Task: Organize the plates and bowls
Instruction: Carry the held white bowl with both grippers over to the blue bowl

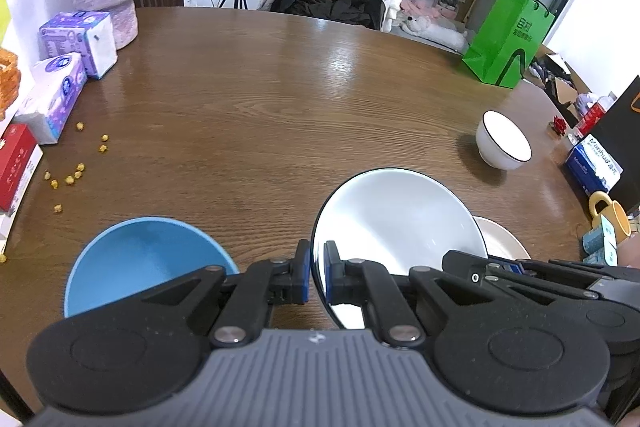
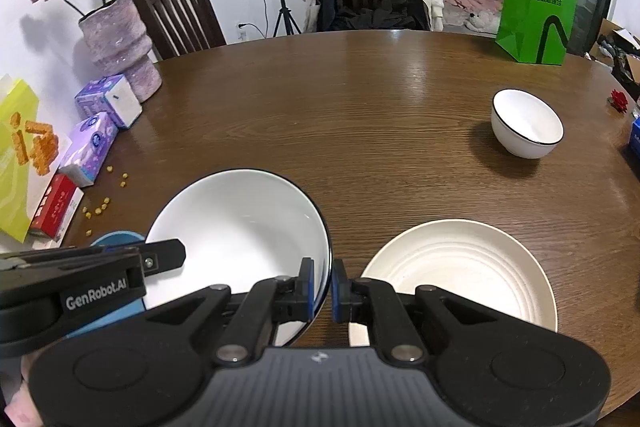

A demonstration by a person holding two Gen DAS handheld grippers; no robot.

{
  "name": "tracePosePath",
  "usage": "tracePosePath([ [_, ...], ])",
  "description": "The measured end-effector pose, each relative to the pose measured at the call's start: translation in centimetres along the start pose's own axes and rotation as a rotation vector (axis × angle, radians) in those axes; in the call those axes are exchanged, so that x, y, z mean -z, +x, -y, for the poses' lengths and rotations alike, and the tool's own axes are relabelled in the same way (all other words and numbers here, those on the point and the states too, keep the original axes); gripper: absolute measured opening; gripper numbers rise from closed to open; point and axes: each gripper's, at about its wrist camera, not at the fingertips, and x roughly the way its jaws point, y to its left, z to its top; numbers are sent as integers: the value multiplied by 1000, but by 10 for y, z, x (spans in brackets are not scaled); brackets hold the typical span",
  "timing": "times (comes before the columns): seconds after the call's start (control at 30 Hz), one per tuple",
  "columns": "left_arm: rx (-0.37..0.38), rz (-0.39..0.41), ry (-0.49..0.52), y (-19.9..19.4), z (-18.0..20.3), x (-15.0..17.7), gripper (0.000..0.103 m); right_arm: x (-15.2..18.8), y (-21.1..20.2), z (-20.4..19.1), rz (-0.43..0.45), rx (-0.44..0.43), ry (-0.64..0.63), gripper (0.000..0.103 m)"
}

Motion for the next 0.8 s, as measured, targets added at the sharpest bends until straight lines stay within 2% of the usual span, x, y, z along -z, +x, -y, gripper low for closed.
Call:
tracePosePath([
  [0.8, -56, 20, -89, -23, -52, 15, 7, 5, 3, -54, -13, -58, -88, 8],
])
